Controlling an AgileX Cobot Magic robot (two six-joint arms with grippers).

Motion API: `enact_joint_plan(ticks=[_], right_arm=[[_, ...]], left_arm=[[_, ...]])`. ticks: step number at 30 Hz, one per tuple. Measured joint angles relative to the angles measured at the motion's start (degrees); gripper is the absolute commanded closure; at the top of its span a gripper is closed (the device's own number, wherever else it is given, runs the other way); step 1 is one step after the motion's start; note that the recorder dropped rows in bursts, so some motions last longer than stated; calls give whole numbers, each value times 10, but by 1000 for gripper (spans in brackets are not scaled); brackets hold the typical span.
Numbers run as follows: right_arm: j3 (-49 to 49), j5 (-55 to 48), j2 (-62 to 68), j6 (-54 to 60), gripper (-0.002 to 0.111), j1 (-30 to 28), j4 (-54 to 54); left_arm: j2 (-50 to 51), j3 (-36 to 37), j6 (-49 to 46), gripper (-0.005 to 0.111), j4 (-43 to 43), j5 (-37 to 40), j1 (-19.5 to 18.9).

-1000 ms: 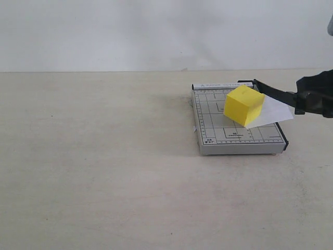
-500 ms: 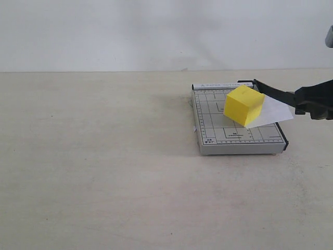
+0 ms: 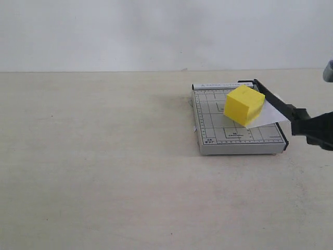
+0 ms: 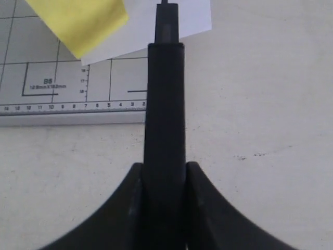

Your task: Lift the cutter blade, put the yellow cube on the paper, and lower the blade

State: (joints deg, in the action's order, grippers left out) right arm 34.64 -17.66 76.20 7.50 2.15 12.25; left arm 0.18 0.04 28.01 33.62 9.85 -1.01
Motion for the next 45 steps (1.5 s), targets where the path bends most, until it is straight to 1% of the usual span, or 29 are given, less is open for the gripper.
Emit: enact_joint_plan(ticks=[4,7,10,14,18,19,20,21,22,24,28,30,33,34,35,36,37,38,39,43,45], right_arm=[[-48,73,2,15,108,2,22],[-65,100,2,31,108,2,32],[-73,112,15,36,108,3,34],[-71,120,114,43,108,5,42],[-67,117,125,44,108,5,49],[-66,117,126,44,104,5,49],[-66,117,127,44,92,5,49],[-66,117,127,44,84,5,49],[-66,117,128,44,72,5,49],[-73,82,144,41,65,5,52],[-78,41,139,39,65,1,52],[-78,-44,96,34,65,0,52],[-79,-123,21,11,65,0,52],[-79,-155,-24,-5,65,0,52],[-79,-169,-53,-14,68,0,52],[-79,-190,-116,-30,73,0,52],[-79,-195,-156,-36,90,0,52],[-80,-187,-249,-39,100,0,52],[-82,-172,-292,-37,108,0,52],[-117,-53,-521,-18,108,0,54],[-143,-26,-625,-16,108,0,56]], left_arm=[[0,0,0,102,0,0,0],[0,0,0,102,0,0,0],[0,0,0,102,0,0,0],[0,0,0,102,0,0,0],[0,0,0,102,0,0,0],[0,0,0,102,0,0,0],[0,0,0,102,0,0,0],[0,0,0,102,0,0,0],[0,0,0,102,0,0,0],[0,0,0,102,0,0,0],[0,0,0,102,0,0,0],[0,0,0,102,0,0,0],[0,0,0,102,0,0,0],[0,0,0,102,0,0,0],[0,0,0,102,0,0,0],[0,0,0,102,1,0,0],[0,0,0,102,1,0,0],[0,0,0,102,2,0,0],[0,0,0,102,2,0,0],[0,0,0,102,2,0,0],[0,0,0,102,2,0,0]])
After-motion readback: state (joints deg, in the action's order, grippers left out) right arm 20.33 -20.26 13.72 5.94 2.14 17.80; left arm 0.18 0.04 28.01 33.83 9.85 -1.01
